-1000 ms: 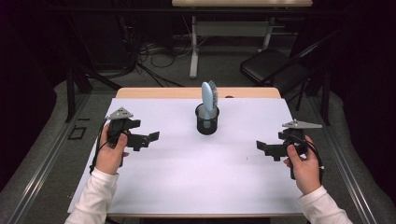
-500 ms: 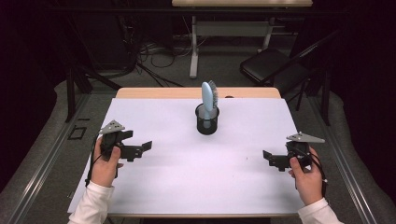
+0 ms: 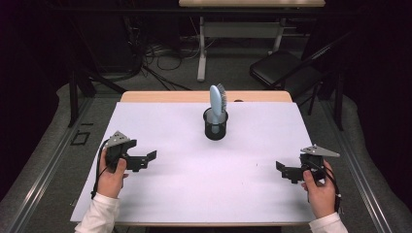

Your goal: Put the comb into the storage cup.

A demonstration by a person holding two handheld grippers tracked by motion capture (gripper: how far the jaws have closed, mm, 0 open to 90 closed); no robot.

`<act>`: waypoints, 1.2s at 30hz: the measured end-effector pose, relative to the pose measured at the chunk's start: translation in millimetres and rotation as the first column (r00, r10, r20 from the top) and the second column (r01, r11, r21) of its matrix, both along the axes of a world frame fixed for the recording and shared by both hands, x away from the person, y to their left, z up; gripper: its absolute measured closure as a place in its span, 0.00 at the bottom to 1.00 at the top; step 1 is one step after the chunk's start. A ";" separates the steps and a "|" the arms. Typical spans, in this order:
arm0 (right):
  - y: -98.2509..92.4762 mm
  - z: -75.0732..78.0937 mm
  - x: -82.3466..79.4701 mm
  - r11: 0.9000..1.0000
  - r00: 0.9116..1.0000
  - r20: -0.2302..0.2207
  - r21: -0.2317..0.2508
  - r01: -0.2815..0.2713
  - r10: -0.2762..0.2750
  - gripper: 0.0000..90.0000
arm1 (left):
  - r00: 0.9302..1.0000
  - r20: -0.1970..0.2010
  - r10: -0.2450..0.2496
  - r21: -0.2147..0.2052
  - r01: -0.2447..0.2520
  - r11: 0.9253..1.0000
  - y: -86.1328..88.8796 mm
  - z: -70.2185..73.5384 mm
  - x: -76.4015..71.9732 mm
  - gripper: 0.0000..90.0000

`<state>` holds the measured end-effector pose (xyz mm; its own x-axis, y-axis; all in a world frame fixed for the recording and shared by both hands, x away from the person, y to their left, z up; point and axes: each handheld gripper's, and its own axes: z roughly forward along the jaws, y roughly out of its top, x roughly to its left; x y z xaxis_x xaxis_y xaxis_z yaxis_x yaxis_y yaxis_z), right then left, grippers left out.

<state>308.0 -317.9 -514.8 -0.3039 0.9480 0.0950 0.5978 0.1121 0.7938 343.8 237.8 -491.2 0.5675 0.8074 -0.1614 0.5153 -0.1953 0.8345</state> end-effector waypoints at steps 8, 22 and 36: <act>-0.5 -4.6 -2.5 1.000 1.000 0.017 0.001 0.001 -0.001 0.00 | 1.000 0.020 -0.002 -0.003 0.002 1.000 -0.3 -5.2 -1.4 0.05; -3.8 -14.8 -4.9 1.000 1.000 0.018 0.004 0.008 -0.008 0.00 | 0.999 0.031 0.027 -0.004 -0.027 1.000 4.8 -14.7 0.2 0.05; -3.8 -21.6 -4.0 1.000 1.000 0.008 0.009 0.012 -0.013 0.00 | 0.999 0.038 0.032 0.005 -0.032 0.999 4.6 -17.1 0.0 0.05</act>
<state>304.0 -321.7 -536.5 -0.2928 0.9508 0.1008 0.5929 0.0978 0.7993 343.8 242.5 -508.3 0.5471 0.8260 -0.1354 0.4894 -0.1844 0.8524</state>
